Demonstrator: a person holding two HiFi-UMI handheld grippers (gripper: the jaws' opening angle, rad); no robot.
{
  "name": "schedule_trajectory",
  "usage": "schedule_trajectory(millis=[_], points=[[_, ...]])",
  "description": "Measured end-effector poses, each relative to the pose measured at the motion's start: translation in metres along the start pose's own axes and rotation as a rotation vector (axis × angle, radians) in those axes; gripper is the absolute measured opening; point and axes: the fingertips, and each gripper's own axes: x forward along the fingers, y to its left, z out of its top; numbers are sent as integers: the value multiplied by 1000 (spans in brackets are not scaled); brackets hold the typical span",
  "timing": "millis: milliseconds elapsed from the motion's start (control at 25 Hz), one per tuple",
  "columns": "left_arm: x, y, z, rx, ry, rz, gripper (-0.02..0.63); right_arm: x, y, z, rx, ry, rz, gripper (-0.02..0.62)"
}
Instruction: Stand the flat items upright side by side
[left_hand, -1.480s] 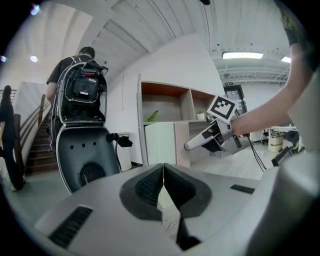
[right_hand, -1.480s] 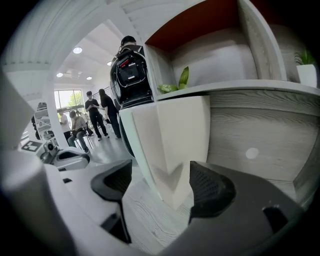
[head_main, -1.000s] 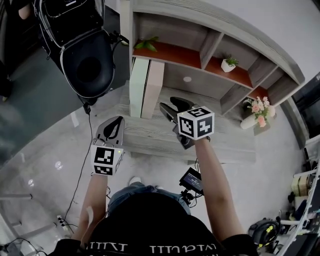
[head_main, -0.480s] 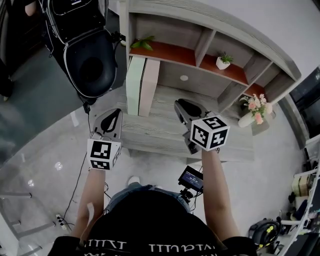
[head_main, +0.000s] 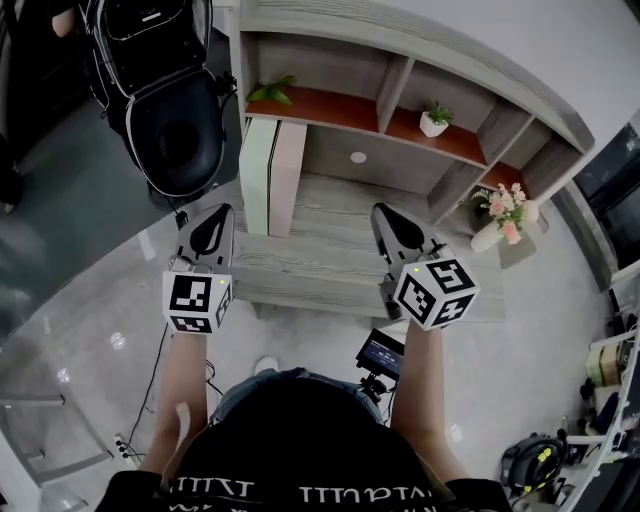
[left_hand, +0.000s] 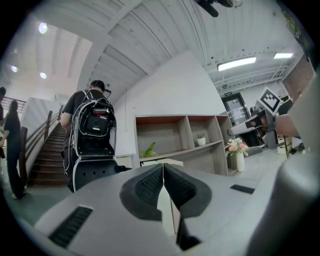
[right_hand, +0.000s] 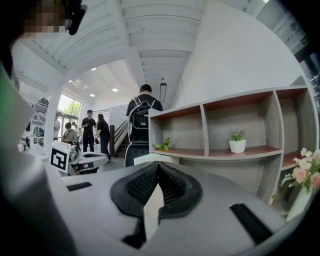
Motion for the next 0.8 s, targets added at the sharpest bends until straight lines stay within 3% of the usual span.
schedule_trajectory(millis=[280,800], points=[[5,11,22,15,-53,31,12,-40,-25,16,-72,-127,-116,14],[9,9,42,21,-98,38,12,-60,-53,29,-154,-144,-248,14]])
